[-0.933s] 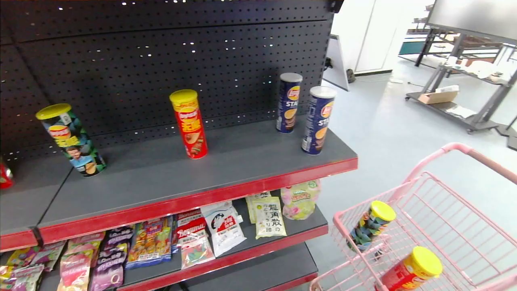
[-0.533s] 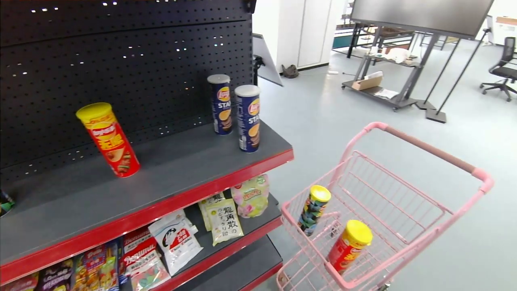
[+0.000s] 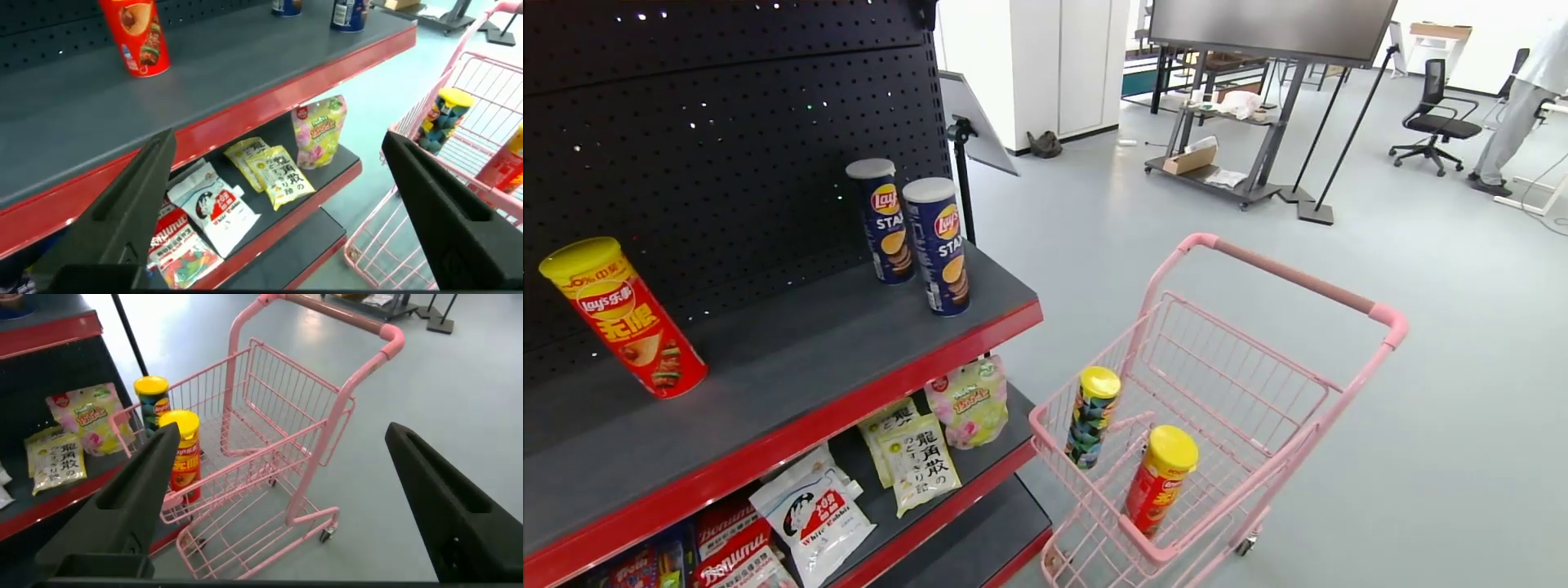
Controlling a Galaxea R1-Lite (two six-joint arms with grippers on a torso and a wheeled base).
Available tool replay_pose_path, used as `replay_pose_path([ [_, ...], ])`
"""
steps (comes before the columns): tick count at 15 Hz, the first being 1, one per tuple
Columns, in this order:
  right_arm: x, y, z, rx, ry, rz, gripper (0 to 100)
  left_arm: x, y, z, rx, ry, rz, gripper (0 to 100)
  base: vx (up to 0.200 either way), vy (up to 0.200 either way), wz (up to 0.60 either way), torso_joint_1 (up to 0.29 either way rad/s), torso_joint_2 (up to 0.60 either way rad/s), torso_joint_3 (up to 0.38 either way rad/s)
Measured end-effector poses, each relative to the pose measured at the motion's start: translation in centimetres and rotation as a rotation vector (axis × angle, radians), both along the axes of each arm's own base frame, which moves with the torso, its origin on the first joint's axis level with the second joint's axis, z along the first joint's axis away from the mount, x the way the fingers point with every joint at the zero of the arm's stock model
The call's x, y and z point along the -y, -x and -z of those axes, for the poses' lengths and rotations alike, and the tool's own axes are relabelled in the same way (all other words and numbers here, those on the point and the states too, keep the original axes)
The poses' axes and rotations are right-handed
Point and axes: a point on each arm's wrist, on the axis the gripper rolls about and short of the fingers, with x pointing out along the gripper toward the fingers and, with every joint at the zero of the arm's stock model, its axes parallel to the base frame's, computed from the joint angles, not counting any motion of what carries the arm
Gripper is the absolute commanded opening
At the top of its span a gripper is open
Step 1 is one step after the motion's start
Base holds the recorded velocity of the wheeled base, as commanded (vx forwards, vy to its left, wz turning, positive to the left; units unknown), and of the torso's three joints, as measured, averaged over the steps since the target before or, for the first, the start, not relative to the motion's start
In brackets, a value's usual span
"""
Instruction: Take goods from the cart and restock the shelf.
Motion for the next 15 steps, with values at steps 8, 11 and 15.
replay_pose_path([
  [8,0.0,0.0,0.01,-0.001,-0.003,0.0,100,0.0,0.0,0.0,0.0,0.0,0.0,100,0.0,0.0,0.0,-0.143,0.34,0.19],
  [11,0.0,0.0,0.01,-0.001,-0.003,0.001,100,0.0,0.0,0.0,0.0,0.002,-0.001,100,0.0,0.0,0.0,-0.147,0.35,0.203],
  [15,0.0,0.0,0.01,-0.001,-0.002,0.002,100,0.0,0.0,-0.01,0.0,0.003,-0.001,100,0.0,0.0,0.0,-0.144,0.36,0.216],
])
